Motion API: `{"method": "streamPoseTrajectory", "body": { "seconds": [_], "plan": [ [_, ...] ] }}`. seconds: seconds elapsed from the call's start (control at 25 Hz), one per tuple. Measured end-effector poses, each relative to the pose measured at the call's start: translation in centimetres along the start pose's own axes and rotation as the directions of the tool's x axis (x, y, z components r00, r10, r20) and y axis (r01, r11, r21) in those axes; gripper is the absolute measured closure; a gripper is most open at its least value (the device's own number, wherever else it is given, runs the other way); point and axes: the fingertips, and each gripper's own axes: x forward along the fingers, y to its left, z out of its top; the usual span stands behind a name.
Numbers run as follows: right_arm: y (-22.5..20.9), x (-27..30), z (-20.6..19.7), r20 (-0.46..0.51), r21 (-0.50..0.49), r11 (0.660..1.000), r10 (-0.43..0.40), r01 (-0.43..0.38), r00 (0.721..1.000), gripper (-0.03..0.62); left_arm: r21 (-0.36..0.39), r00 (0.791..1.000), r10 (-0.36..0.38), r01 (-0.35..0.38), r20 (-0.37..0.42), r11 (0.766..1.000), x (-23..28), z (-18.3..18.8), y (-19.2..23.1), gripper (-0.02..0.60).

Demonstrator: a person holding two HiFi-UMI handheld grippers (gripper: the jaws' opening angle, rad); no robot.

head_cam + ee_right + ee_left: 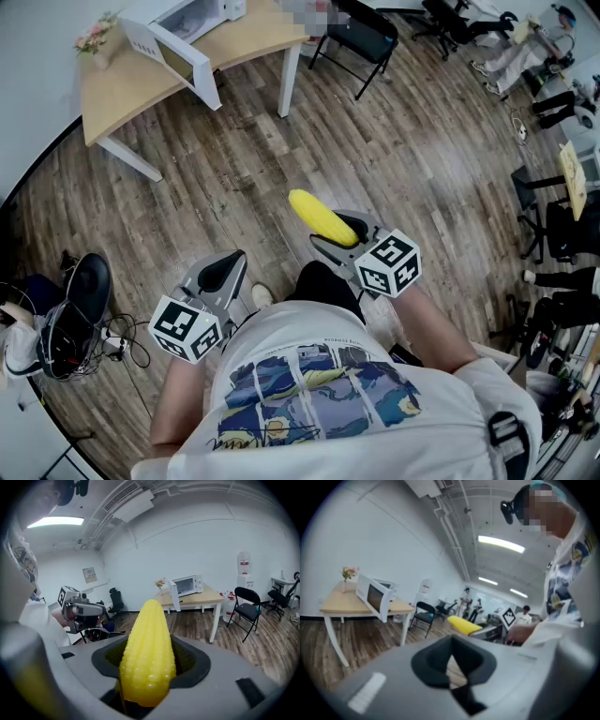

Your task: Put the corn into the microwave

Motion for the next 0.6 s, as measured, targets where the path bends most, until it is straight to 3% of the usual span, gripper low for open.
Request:
{"method": "streamPoseTrajectory", "body": {
  "seconds": [0.28, 0.6],
  "plan": [
    [1.2, 2.7, 1.1, -0.029, 0.012, 0.999, -0.032, 0.032, 0.999, 0.349, -0.031, 1.0, 0.002, -0.002, 0.018, 1.0, -1.9, 0.5, 4.6, 0.572],
    [-6.7, 7.5, 6.9, -0.023, -0.008, 0.999, -0.05, 0.05, 0.998, 0.349, 0.052, 0.999, 0.028, -0.027, -0.018, 0.998, 3.0, 4.8, 11.1, 0.572]
  ]
}}
